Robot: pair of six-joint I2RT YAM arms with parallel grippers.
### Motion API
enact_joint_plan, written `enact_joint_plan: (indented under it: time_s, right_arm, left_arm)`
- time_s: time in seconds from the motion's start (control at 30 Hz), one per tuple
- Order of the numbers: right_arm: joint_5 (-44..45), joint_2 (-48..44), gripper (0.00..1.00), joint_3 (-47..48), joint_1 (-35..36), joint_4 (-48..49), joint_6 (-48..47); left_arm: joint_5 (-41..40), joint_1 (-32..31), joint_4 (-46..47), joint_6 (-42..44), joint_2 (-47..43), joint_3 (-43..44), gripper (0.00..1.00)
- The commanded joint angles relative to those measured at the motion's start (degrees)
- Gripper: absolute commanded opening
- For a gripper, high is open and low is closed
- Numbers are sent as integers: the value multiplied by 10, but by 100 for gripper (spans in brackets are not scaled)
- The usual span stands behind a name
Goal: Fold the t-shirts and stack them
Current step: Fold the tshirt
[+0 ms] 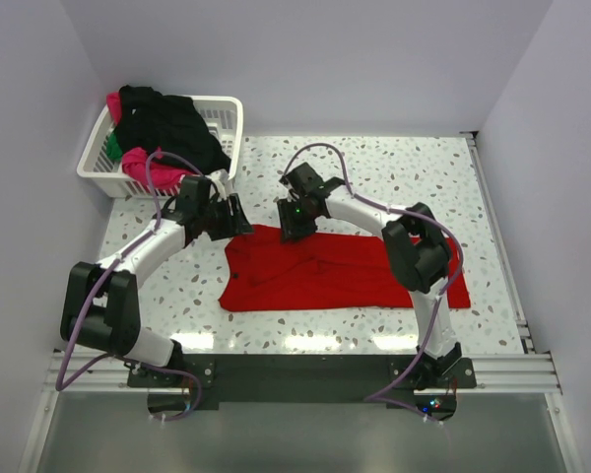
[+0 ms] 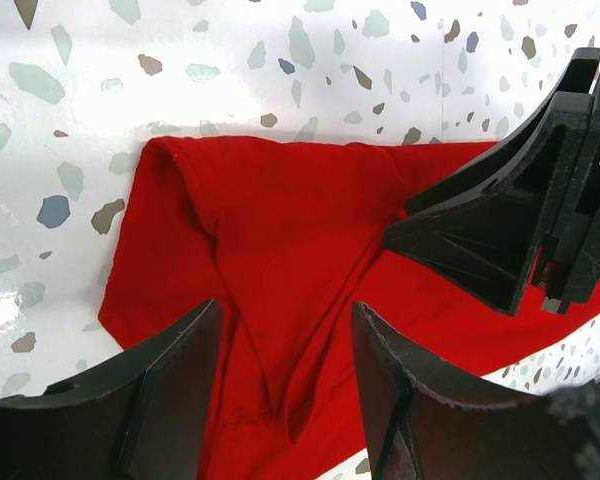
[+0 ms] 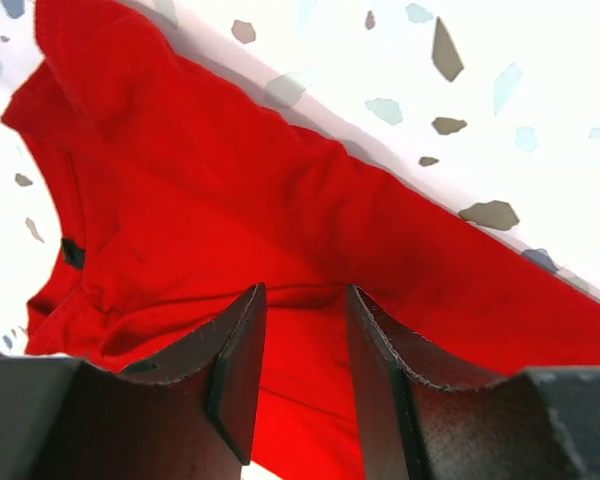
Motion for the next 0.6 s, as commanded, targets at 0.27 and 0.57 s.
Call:
enact_joint_plan:
  time_s: [0.27,0.57]
  right_arm:
    - [28,3,38,-6,13,-20,-16]
    - [14,-13,19,-21,18,-22,-13]
  left_arm:
    - [22,1,36,1,-8,-16,59]
    - [24,0,38,1,-19,-33,59]
